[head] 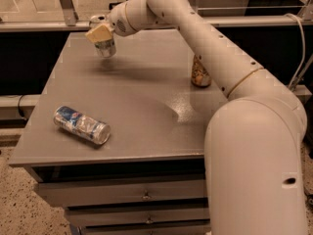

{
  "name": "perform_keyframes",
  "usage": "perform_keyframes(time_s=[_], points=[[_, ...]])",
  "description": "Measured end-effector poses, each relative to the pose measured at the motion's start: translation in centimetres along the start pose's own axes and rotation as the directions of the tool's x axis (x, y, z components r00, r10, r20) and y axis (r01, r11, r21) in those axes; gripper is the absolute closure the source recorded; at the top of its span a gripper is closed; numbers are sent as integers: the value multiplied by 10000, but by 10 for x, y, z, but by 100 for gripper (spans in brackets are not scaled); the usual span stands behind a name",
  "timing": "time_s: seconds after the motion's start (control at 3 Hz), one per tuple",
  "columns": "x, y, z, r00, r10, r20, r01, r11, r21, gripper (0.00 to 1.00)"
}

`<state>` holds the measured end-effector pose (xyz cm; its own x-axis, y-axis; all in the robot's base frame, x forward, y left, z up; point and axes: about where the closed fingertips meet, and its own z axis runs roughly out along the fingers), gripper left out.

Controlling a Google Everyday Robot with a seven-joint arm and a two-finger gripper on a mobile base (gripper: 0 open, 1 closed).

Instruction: Move 7up can near redbull can

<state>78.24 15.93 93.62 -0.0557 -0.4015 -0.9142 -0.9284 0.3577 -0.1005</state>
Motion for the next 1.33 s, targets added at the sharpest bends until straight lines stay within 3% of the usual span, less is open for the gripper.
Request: perform_keyframes(time_s=[0.33, 0.67, 1.0, 1.33], points=[[-17, 40, -37, 9974, -650, 301, 673, 9945, -805, 100], [-13, 120, -87, 9917, -1138, 602, 1242, 9688, -2143, 100], [-2, 174, -115, 9866, -1409, 821, 1594, 9389, -3052, 100], [6, 196, -122, 9843, -1476, 965, 1723, 9214, -3482, 100]])
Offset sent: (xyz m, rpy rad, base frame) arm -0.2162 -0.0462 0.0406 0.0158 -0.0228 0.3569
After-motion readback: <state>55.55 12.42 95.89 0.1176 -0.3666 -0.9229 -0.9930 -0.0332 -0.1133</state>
